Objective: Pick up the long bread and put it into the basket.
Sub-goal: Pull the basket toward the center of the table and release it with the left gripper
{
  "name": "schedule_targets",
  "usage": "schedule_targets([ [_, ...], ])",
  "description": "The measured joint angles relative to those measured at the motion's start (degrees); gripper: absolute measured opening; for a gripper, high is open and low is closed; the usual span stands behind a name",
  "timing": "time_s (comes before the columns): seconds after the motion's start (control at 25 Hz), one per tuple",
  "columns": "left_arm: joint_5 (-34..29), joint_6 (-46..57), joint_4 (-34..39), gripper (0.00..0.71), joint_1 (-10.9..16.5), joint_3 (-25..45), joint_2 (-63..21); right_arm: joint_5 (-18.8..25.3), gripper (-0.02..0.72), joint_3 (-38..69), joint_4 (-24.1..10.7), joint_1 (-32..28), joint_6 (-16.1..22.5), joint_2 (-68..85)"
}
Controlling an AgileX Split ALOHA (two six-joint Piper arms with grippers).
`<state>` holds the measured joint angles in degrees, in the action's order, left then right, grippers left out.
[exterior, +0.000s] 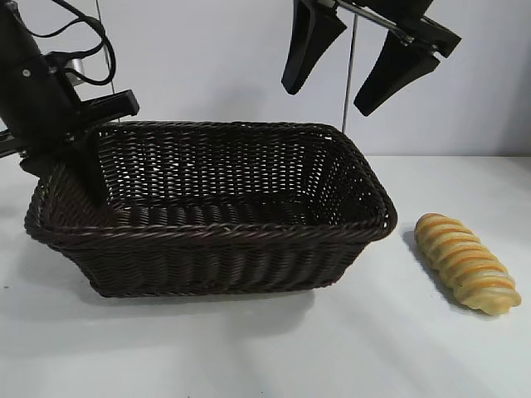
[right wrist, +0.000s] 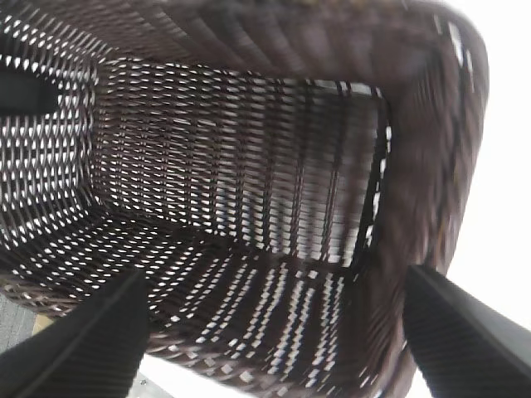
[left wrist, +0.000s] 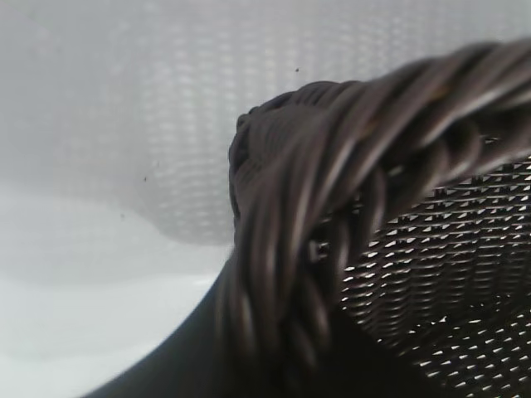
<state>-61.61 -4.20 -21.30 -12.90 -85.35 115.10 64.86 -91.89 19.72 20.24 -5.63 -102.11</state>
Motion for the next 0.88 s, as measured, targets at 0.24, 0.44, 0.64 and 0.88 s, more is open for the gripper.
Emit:
schedule_targets([
  [0.24, 0.41, -1.49, -0.13, 0.101, 1.08, 0.00, 0.36, 0.00, 0.601, 0.00, 0.00, 0.00, 0.00, 0.00],
  [0.44, 1.02, -1.49, -0.46, 0.101, 3.36, 0.00, 0.36, 0.00, 0.601, 0.00, 0.00, 0.00, 0.00, 0.00],
  [0.64, 1.32, -2.64, -1.30, 0.101, 3.69, 0.00, 0.36, 0.00, 0.601, 0.00, 0.00, 0.00, 0.00, 0.00],
  [0.88, 1.71, -4.73, -3.10, 0.101, 3.69, 0.00, 0.40, -0.09, 0.601, 0.00, 0.00, 0.00, 0.00, 0.00],
])
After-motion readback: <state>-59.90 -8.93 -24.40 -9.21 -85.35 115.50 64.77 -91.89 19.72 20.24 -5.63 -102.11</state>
